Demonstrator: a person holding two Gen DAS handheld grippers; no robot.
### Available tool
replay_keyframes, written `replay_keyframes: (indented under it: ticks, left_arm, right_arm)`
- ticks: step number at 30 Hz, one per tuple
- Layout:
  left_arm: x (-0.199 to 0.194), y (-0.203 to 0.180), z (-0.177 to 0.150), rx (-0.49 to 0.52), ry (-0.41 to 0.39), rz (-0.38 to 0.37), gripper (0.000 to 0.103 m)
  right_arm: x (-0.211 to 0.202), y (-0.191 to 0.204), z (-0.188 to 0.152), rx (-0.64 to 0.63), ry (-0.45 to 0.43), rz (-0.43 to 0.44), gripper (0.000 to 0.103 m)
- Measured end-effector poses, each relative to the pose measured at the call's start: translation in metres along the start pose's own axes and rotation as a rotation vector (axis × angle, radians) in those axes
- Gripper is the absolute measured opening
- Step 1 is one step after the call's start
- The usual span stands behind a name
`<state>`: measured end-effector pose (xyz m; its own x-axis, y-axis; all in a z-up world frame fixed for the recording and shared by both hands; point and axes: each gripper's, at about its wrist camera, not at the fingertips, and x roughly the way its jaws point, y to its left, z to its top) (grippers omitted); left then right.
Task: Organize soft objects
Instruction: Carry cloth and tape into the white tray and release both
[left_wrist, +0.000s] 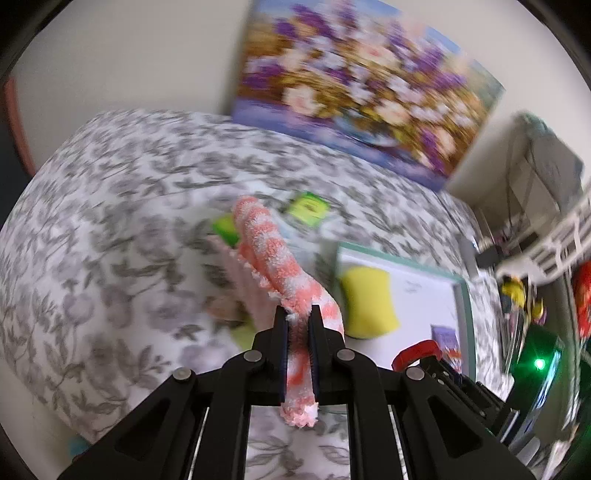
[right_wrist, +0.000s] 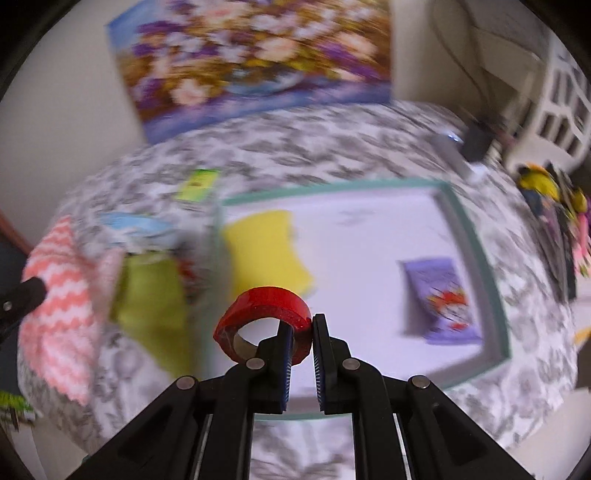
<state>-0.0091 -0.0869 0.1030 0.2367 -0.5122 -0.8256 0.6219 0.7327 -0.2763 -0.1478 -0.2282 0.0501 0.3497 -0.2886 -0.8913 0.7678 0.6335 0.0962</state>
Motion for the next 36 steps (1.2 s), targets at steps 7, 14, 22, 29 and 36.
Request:
replay_keyframes:
  ticks: [7,14,22,29,36]
  left_arm:
    - [0.016,-0.074,-0.017,0.158,0.021,-0.057,0.01]
    - [0.035,-0.13,-0.02,0.291,-0.017,-0.079,0.011]
    - [0.079,-0.174,-0.015,0.372,-0.009,-0.099,0.011]
    - [0.119,-0.19,-0.016,0.405,0.019,-0.095,0.011]
    - [0.138,-0.187,-0.017,0.4,0.07,-0.057,0.03]
  right_arm:
    - [0.006,-0.07,-0.004,0.148,0.024,-0.039,0.011]
    - [0.004,-0.119,0.003,0.301,-0.012,-0.011,0.011]
    - [0.022,-0.145,0.016,0.39,-0.017,0.019,0.012]
    - [0.038,-0.158,0.026,0.419,-0.008,0.03,0.012]
    - [0.045,-0.16,0.031,0.415,0.01,0.001,0.016]
